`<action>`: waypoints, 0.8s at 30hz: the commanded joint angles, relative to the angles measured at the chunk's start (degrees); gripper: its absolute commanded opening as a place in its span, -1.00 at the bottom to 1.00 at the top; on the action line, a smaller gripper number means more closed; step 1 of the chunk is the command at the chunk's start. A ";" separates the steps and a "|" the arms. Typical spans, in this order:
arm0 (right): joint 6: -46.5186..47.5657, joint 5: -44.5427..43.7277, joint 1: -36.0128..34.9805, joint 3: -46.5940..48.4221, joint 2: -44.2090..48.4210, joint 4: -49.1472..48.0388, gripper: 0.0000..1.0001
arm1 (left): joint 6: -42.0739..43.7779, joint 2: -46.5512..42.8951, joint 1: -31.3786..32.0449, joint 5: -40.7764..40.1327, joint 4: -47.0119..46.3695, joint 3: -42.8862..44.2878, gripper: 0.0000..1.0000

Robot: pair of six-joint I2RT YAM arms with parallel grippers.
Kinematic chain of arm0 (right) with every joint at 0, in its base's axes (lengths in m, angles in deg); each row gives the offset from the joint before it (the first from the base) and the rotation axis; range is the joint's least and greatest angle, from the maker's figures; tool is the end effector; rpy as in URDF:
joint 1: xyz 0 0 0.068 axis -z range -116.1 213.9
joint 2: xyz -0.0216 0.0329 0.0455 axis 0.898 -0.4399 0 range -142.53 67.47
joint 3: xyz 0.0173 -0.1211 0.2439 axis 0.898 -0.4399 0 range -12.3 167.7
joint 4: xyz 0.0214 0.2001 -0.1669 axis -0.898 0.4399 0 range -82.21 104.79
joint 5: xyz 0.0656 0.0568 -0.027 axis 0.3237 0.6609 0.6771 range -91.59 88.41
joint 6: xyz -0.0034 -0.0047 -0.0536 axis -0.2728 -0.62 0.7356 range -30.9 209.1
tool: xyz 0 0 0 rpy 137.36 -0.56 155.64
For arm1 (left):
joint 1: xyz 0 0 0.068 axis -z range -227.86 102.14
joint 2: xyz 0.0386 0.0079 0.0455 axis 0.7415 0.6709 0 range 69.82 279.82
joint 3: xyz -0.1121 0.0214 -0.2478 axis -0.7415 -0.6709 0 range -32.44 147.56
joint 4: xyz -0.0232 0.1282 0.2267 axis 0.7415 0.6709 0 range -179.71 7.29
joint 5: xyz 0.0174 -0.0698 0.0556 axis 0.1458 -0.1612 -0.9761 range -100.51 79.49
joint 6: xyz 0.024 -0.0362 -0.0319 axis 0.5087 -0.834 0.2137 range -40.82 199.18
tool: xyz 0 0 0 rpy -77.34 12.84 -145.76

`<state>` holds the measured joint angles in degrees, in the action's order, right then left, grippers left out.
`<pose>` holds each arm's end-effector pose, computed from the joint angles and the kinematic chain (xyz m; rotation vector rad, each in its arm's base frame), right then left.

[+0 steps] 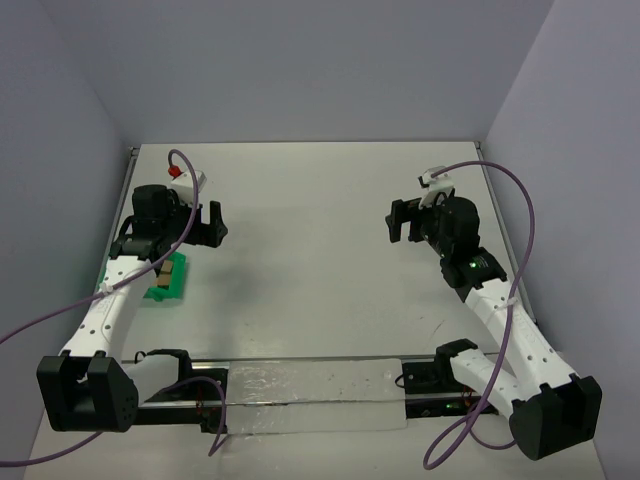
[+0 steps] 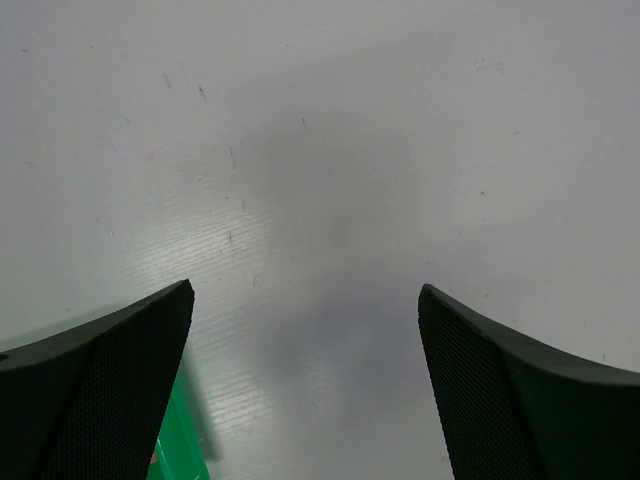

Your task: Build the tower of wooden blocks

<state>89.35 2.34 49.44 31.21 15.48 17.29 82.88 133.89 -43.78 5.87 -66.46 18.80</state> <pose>0.2054 0.0554 0.3109 -0.2888 1.8684 0.2343 0.2429 -0.0274 0.2913 0.3076 2.1671 -0.3177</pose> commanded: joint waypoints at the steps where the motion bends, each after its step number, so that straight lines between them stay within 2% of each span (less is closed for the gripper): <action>1: -0.17 0.20 0.31 -0.18 -0.39 -1.50 0.99 | 0.78 -1.06 0.23 0.85 -2.50 1.23 0.99; 11: -0.17 0.29 0.31 0.79 -1.45 -0.88 0.99 | 1.39 0.19 -0.89 -3.66 3.96 6.19 0.99; 13: -0.17 0.29 0.39 0.88 -1.54 -0.79 0.99 | 2.87 0.54 -4.07 -2.31 6.32 7.14 0.99; 18: -0.17 0.91 0.31 0.88 -1.72 -0.71 0.99 | 10.40 1.49 -17.72 4.34 12.40 9.13 0.98; 19: -0.17 1.02 0.31 0.89 -1.91 -0.70 0.99 | 10.67 1.52 -18.13 4.37 12.62 9.19 0.98; 20: -0.17 1.43 0.40 1.06 -2.25 -0.62 0.99 | 13.67 1.85 -22.75 4.53 15.14 9.94 0.99; 21: -0.17 1.44 0.40 1.24 -2.42 -0.62 0.99 | 13.80 2.04 -22.95 4.47 15.24 10.19 0.99; 23: -0.17 1.53 0.31 1.74 -3.01 -0.36 0.99 | 18.16 2.97 -29.40 5.48 18.34 10.53 0.96; 24: -0.17 1.52 0.31 1.93 -3.11 -0.36 0.99 | 18.27 2.99 -29.56 5.50 18.41 10.54 0.96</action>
<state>89.35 3.16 49.57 31.21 13.11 17.51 94.05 136.30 -68.28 8.40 -54.00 26.38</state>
